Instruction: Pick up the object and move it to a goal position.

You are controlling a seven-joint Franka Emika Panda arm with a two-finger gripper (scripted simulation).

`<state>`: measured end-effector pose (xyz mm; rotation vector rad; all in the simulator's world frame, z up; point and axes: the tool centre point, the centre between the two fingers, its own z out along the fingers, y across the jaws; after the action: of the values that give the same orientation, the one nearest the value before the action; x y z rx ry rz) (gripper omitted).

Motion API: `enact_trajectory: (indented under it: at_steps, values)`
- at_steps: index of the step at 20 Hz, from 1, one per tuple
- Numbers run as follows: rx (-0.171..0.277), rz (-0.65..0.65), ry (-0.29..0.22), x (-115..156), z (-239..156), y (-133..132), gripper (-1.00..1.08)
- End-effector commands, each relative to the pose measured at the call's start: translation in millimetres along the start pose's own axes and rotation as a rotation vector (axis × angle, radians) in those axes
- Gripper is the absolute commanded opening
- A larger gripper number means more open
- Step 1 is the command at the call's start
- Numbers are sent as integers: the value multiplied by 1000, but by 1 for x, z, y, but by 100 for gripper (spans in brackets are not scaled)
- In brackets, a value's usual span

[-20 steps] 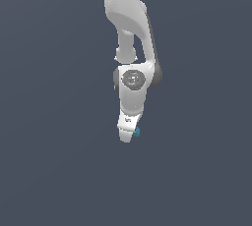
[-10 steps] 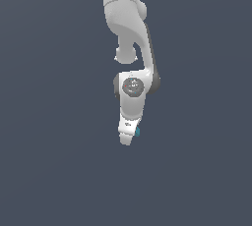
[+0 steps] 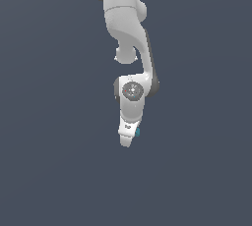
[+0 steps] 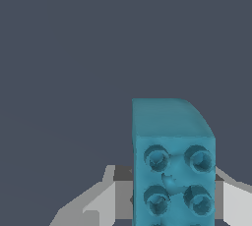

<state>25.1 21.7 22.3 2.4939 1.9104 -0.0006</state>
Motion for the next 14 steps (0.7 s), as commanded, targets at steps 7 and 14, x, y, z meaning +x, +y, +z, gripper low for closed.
enact_trajectory:
  at_steps: [7, 14]
  values:
    - [0, 0, 0, 0, 0, 0, -100]
    - [0, 0, 0, 8, -16, -2, -100]
